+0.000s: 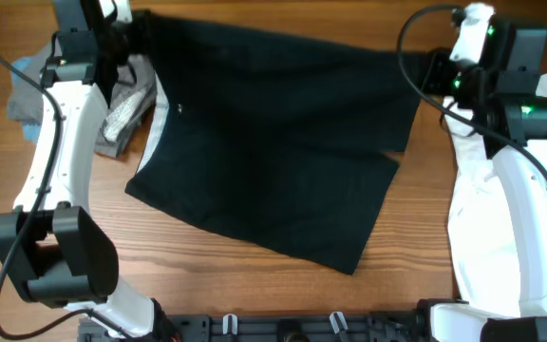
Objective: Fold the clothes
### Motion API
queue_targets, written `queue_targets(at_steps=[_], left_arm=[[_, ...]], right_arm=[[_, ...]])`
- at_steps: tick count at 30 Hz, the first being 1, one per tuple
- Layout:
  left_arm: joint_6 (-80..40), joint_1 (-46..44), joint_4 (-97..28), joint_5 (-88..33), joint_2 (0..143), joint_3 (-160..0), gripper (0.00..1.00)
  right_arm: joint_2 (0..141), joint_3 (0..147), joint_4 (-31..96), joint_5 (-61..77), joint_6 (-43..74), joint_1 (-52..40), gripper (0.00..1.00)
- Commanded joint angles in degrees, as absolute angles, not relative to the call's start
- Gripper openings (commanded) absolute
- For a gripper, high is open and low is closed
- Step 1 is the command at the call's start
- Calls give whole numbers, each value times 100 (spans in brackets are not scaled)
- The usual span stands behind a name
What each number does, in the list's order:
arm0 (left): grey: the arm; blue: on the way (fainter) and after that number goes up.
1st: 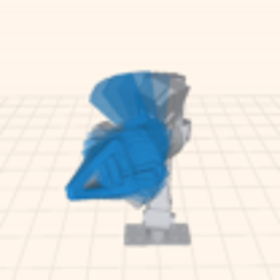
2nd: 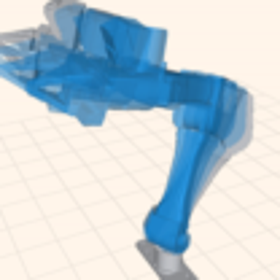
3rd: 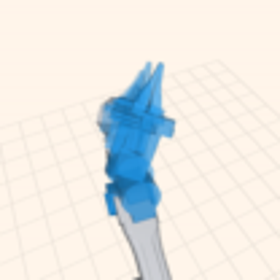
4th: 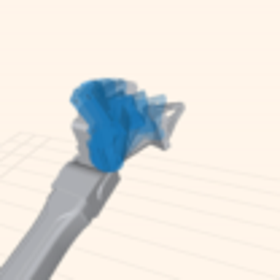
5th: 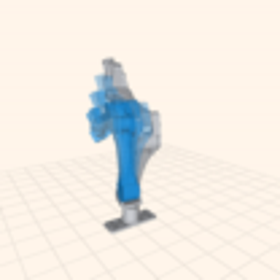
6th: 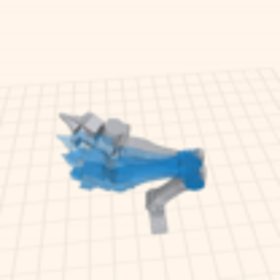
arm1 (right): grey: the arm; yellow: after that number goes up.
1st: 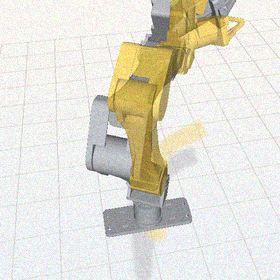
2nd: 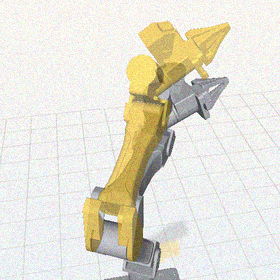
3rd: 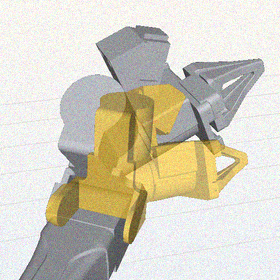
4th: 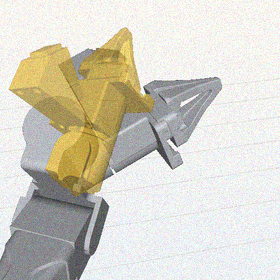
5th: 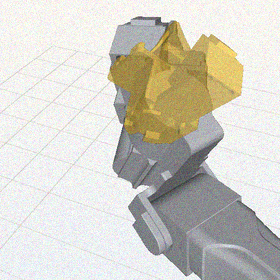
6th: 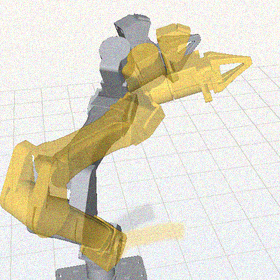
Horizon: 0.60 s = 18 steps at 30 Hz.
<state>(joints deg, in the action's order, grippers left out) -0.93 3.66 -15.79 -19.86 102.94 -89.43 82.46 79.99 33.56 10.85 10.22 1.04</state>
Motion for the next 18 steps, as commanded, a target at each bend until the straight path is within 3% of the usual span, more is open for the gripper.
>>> queue_targets(at_steps=[1, 8, 14, 18], left_arm=[[-84, 305, -1129, -1990, 10521, -9013, 4], [-82, 252, -1111, -1946, 11231, -9013, 4], [-78, 454, -1973, -1951, 11013, -9013, 4], [-84, 515, -2045, -2049, 10711, -9013, 4]], right_arm=[[8506, 8095, 3264, 443, 1214, 156, 4], [9227, 8095, 3887, 917, 1199, 145, 4], [8890, 8095, 5277, 1122, 784, 145, 4], [8584, 8114, 5094, 1157, 607, 145, 4]])
